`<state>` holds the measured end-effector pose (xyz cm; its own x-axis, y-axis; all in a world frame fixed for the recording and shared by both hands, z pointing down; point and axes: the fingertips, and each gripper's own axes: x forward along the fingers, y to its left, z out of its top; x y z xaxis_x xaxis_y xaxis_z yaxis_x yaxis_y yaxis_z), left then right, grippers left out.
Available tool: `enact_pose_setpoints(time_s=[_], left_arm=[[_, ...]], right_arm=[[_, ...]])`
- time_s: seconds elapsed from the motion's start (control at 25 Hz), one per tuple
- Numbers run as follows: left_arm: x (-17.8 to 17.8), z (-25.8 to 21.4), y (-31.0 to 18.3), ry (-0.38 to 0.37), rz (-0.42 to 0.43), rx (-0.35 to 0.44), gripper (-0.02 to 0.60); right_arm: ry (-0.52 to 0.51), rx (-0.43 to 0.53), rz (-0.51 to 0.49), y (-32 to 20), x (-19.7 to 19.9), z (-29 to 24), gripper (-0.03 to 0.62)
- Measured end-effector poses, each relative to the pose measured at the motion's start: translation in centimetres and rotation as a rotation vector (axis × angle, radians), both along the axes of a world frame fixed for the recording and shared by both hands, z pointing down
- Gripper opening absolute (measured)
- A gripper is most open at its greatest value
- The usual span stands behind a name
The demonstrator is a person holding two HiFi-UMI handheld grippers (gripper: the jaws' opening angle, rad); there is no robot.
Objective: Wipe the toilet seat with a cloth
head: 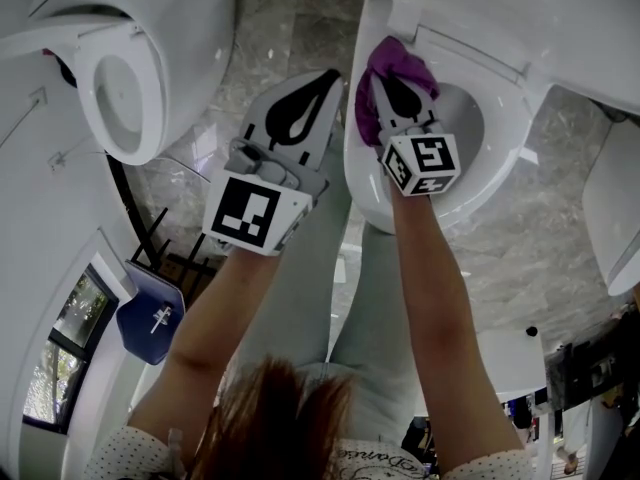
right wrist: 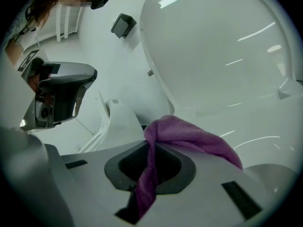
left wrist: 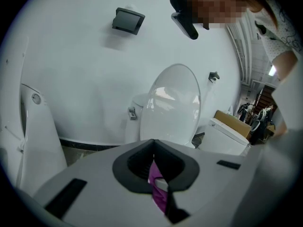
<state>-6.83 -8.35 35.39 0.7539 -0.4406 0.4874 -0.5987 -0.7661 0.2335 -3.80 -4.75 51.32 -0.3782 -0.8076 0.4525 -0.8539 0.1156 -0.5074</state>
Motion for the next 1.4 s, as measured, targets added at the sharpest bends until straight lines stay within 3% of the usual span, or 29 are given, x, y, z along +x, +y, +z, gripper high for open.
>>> enact_pose_setpoints(time_s=[0.28,0.6,1.4], left_arm=[[0.2,0.1,0.0,-0.008,0.004,0.003,0.003],[0.4,0.2,-0.1,-0.013,0.005,0.003,0.003],[2.0,0.4,0.5,-0.014,0.033,-0.004,0.003]], right_arm=[[0.018,0.011,0.066,-0.4,3.6,0.0,0.046],[0.037,0.014,0.079,-0.3,4.9,0.2,0.046],[0.119,-0.048,0.171,2.5,12.2,1.2,0.046]])
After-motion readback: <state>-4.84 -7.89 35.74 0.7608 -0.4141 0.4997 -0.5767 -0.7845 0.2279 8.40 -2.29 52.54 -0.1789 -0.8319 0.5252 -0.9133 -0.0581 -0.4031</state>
